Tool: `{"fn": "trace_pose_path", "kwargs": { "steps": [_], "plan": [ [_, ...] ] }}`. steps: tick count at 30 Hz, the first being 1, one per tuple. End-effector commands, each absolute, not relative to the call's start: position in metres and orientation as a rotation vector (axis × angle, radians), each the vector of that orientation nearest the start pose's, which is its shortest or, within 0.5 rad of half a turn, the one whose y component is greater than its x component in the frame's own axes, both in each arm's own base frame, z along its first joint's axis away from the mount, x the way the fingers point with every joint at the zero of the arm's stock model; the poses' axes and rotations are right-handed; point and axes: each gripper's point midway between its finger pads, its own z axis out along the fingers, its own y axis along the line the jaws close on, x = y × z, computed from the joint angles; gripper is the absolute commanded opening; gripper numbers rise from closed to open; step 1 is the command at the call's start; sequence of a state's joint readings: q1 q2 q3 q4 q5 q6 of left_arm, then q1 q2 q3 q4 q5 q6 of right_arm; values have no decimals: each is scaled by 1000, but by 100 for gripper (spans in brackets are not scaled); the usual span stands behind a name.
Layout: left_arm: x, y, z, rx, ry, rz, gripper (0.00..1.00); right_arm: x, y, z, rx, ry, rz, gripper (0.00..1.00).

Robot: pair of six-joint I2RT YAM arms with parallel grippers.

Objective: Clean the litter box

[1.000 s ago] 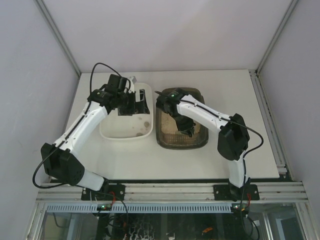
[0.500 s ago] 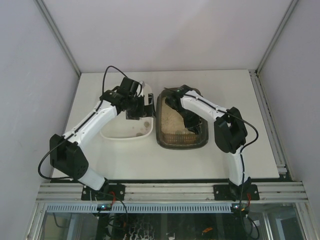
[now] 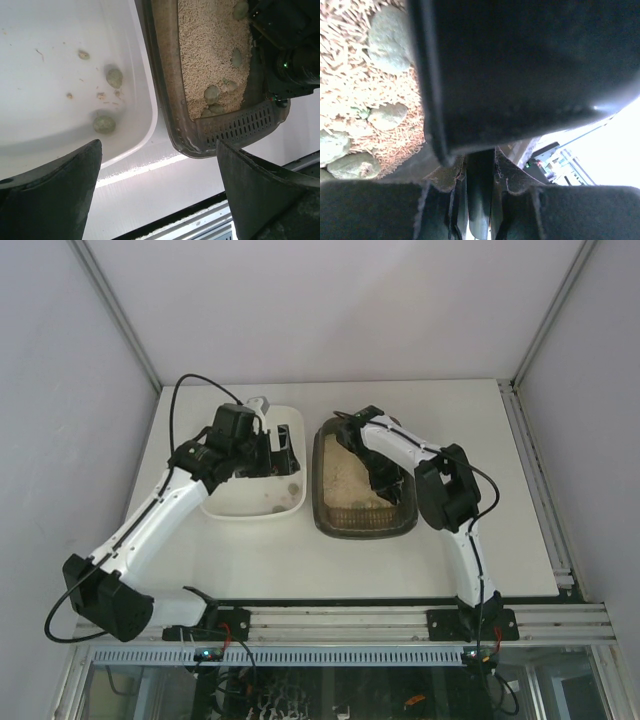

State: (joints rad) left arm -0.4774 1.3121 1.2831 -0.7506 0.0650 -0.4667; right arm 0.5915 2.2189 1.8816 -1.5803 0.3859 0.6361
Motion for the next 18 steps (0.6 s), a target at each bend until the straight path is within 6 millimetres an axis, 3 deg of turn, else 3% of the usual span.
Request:
{"fn": "trace_pose_path", "kwargs": {
  "steps": [1, 8, 18],
  "plan": [
    [300, -179, 233, 69, 2324, -494, 100, 295, 144, 77, -38, 3139, -696, 0],
    [298, -177, 229, 67, 2324, -504, 100, 294, 190, 77, -37, 3246, -177, 0],
    [299, -176, 225, 57, 2333, -510, 100, 304, 219, 84, 38, 3259, 394, 0]
  ]
}}
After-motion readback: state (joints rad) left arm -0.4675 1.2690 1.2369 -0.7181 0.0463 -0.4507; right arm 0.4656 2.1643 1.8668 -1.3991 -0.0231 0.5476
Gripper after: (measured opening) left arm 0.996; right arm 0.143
